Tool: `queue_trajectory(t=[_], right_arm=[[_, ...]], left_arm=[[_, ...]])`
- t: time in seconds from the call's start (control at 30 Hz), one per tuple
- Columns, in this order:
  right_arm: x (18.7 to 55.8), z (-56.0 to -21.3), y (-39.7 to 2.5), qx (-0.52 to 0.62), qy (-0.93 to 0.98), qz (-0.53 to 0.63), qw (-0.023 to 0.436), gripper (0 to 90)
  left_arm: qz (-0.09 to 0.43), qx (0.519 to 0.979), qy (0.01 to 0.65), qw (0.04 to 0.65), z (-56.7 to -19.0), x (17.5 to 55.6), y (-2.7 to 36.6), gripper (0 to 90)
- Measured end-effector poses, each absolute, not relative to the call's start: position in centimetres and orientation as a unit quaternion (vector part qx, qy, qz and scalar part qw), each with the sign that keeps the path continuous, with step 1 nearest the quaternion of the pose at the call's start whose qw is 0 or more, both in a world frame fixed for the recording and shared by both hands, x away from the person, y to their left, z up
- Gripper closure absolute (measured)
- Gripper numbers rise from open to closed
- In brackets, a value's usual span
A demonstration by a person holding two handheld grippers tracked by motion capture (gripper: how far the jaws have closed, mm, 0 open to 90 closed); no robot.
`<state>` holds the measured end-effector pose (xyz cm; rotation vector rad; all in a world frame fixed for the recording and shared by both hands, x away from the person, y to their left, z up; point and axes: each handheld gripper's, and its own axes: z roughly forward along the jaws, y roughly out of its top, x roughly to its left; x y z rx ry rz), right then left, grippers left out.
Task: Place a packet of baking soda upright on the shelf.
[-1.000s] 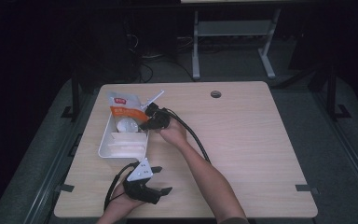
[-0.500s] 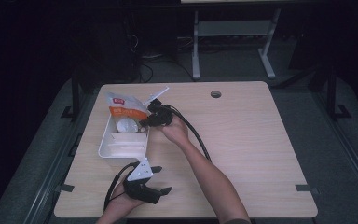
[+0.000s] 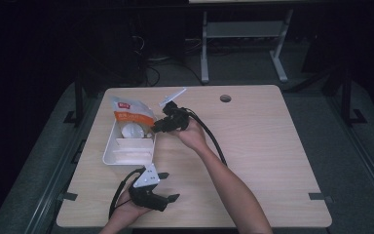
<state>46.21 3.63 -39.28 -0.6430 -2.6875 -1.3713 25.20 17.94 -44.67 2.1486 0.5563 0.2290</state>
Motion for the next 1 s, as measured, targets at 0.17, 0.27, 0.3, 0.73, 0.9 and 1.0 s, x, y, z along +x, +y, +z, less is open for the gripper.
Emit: queue_trajectory(t=[0.17, 0.27, 0.3, 0.73, 0.9, 1.0], right_arm=[[45.8, -38.7, 2.3, -0.210, -0.868, -0.448, 0.027, 62.5], [45.6, -38.4, 1.5, -0.209, -0.867, -0.451, 0.030, 59.7], [45.5, -38.3, 1.2, -0.210, -0.866, -0.453, 0.030, 58.8], [43.0, -37.7, -4.4, -0.222, -0.857, -0.465, 0.018, 49.9], [41.7, -37.6, -6.9, -0.225, -0.856, -0.465, 0.014, 47.9], [40.9, -37.6, -8.4, -0.229, -0.855, -0.466, 0.008, 46.9]], left_arm=[[0.092, 0.866, 0.224, 0.438, -44.7, 25.2, 17.9, 20.4], [0.092, 0.865, 0.226, 0.439, -44.7, 25.3, 17.8, 20.4], [0.092, 0.864, 0.227, 0.439, -44.7, 25.3, 17.8, 20.4], [0.091, 0.864, 0.233, 0.438, -44.8, 25.5, 17.9, 20.2], [0.091, 0.862, 0.236, 0.439, -44.8, 25.5, 17.9, 20.2], [0.091, 0.862, 0.238, 0.439, -44.8, 25.6, 17.9, 20.1]])
